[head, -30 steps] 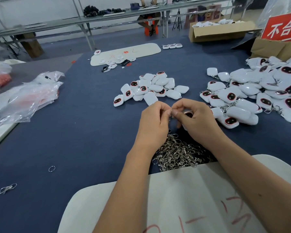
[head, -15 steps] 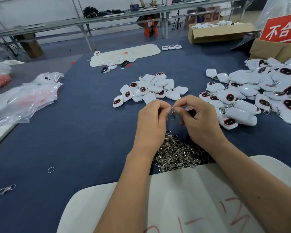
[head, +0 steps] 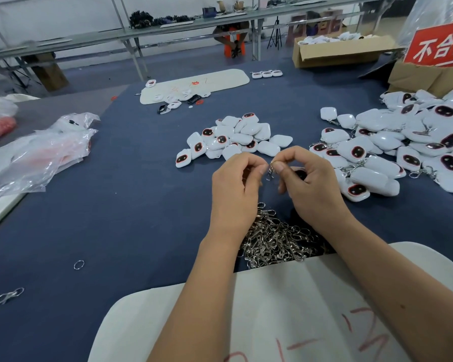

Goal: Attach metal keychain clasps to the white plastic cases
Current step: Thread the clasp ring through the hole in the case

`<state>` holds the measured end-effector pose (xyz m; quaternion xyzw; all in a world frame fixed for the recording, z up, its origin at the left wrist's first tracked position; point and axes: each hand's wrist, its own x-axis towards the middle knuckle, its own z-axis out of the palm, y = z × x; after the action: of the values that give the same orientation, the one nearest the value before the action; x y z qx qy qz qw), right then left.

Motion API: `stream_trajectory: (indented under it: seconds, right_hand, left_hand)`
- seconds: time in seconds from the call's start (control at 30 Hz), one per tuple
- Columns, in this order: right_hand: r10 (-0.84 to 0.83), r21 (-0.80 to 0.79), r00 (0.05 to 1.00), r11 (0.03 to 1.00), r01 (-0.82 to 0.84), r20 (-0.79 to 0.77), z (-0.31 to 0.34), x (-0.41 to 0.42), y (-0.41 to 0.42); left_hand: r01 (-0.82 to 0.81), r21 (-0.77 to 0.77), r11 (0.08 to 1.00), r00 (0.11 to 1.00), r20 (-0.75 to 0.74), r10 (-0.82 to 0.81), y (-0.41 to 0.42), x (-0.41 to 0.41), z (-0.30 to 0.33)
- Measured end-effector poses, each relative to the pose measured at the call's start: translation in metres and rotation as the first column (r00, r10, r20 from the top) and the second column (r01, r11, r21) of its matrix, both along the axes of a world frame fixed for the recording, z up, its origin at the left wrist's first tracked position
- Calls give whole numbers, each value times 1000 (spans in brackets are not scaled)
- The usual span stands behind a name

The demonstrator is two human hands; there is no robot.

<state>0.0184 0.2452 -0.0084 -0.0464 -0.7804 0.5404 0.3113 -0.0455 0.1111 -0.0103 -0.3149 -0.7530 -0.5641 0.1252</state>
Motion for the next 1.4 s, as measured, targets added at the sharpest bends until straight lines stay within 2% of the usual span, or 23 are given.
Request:
stream_trajectory:
  seconds: [0.4, 0.8, 1.4]
  right_hand:
    - [127, -82, 991, 989, -123, 51, -3, -2, 5]
    - [137, -146, 989, 981, -127, 58, -6, -3, 8]
    - [157, -168, 988, 973, -156, -6, -4, -2, 8]
  left_hand:
    - [65, 48, 997, 993, 98, -70, -2, 0, 3]
    - [72, 72, 995, 984, 158, -83, -1, 1, 5]
    - [-35, -39, 999, 999, -13, 34, 7, 11, 3]
